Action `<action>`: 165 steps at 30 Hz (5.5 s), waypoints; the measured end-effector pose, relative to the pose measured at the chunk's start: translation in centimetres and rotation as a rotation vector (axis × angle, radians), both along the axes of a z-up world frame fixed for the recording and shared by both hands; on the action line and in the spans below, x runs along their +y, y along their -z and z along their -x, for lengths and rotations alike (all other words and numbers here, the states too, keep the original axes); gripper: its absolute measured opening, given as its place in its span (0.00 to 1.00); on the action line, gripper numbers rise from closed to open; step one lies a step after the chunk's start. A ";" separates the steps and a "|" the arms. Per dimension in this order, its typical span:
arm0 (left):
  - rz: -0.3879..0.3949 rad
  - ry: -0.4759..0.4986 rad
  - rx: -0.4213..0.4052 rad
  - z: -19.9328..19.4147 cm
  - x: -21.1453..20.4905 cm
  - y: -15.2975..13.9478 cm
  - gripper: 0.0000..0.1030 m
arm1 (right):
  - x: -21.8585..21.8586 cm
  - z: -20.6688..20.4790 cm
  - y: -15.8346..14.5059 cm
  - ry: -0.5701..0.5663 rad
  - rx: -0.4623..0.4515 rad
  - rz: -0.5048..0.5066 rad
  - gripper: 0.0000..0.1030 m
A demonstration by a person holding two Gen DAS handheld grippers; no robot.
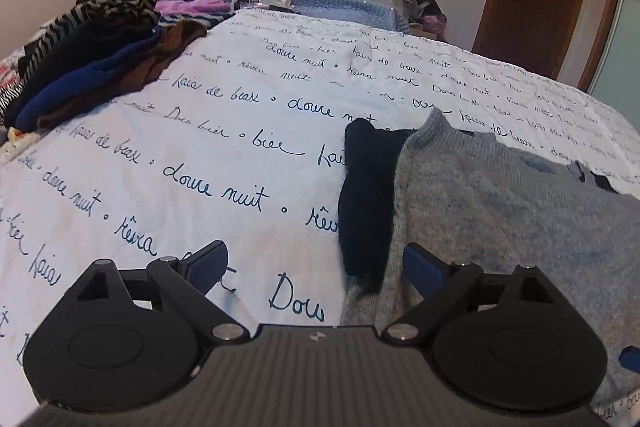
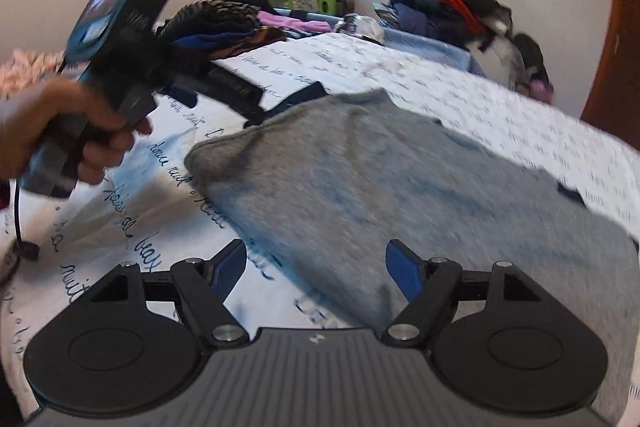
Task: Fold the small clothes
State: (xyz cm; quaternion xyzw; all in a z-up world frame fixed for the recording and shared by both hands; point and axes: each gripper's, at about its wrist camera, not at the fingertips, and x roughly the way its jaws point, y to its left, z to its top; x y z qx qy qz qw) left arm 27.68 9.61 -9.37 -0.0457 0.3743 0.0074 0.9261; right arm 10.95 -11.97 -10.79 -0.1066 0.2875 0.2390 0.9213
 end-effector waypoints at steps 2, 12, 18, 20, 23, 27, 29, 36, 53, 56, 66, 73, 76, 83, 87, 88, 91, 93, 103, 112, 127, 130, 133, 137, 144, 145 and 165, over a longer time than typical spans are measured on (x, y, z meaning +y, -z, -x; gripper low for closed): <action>0.039 0.022 0.023 -1.1 0.7 0.2 0.90 | 1.7 -0.5 0.3 -0.006 -0.015 0.024 0.77; 0.306 0.137 0.119 -6.6 2.4 2.0 0.91 | 10.6 -0.5 4.2 -0.013 -0.247 0.436 0.77; 0.403 0.203 0.148 -9.6 1.6 3.0 0.93 | 13.6 -2.1 5.7 0.033 -0.382 0.532 0.77; 0.401 0.225 0.141 -10.4 1.0 3.1 0.93 | 14.4 -2.9 6.0 0.034 -0.412 0.548 0.76; 0.359 0.269 0.128 -11.5 -0.3 2.9 0.93 | 15.0 -4.0 6.1 0.021 -0.429 0.539 0.76; 0.367 0.288 0.117 -12.7 -1.2 3.2 0.91 | 15.4 -5.0 6.1 -0.025 -0.411 0.516 0.56; 0.397 0.291 0.117 -13.2 -1.4 3.3 0.80 | 15.6 -5.4 6.2 -0.047 -0.408 0.516 0.42; 0.456 0.226 0.152 -14.0 -0.3 3.7 0.20 | 15.3 -5.4 6.1 -0.091 -0.395 0.479 0.09; 0.415 0.135 0.047 -10.5 -2.6 -3.5 0.17 | 4.9 -6.4 0.0 0.022 -0.361 0.068 0.07; 0.407 0.134 0.027 -9.6 -4.1 -5.2 0.17 | 3.0 -5.9 -1.0 0.051 -0.371 0.037 0.07; 0.392 0.144 -0.023 -7.4 -10.7 -9.2 0.17 | -3.5 -3.0 -2.8 0.155 -0.353 -0.090 0.07; 0.379 0.179 -0.030 -6.7 -15.7 -10.4 0.17 | -7.2 -1.8 -2.9 0.222 -0.353 -0.140 0.07; 0.370 0.201 -0.024 -6.5 -17.9 -10.6 0.17 | -9.0 -1.3 -2.9 0.245 -0.349 -0.155 0.07; 0.339 0.263 -0.001 -6.1 -23.4 -10.0 0.16 | -12.9 -0.9 -2.6 0.308 -0.319 -0.212 0.07; 0.326 0.294 0.020 -5.9 -26.5 -8.9 0.16 | -15.4 -0.4 -2.3 0.354 -0.303 -0.245 0.07; 0.324 0.302 0.027 -5.8 -27.3 -8.5 0.16 | -16.0 -0.2 -2.2 0.364 -0.298 -0.259 0.07; 0.316 0.333 0.044 -5.6 -29.6 -7.7 0.16 | -17.6 0.2 -1.7 0.396 -0.285 -0.274 0.07; 0.304 0.350 0.047 -5.5 -31.1 -7.1 0.16 | -18.4 0.4 -1.4 0.413 -0.276 -0.284 0.07; 0.268 0.411 0.082 -4.9 -36.4 -4.8 0.16 | -22.7 1.6 0.3 0.484 -0.178 -0.434 0.07; 0.254 0.438 0.124 -4.8 -38.5 -2.5 0.16 | -25.4 2.1 2.2 0.518 -0.075 -0.578 0.07; 0.282 0.492 0.129 -4.7 -39.8 -2.4 0.42 | -27.2 2.4 4.4 0.576 0.081 -0.675 0.11; 0.281 0.494 0.102 -4.5 -39.6 -3.0 0.50 | -27.5 2.6 4.6 0.583 0.103 -0.689 0.13; 0.284 0.489 0.085 -4.5 -38.9 -3.3 0.54 | -27.8 2.7 4.9 0.583 0.137 -0.698 0.14; 0.265 0.482 0.076 -4.3 -37.4 -3.6 0.57 | -28.2 3.0 5.1 0.576 0.168 -0.720 0.15; 0.098 0.461 -0.015 0.2 -32.3 -4.1 0.74 | -28.9 3.6 4.8 0.598 0.189 -0.688 0.39; 0.107 0.457 -0.018 0.9 -31.4 -4.0 0.76 | -29.0 3.9 4.8 0.603 0.180 -0.667 0.46; 0.039 0.371 0.047 5.5 -25.4 0.4 0.78 | -29.2 2.2 2.3 0.597 0.118 -0.589 0.61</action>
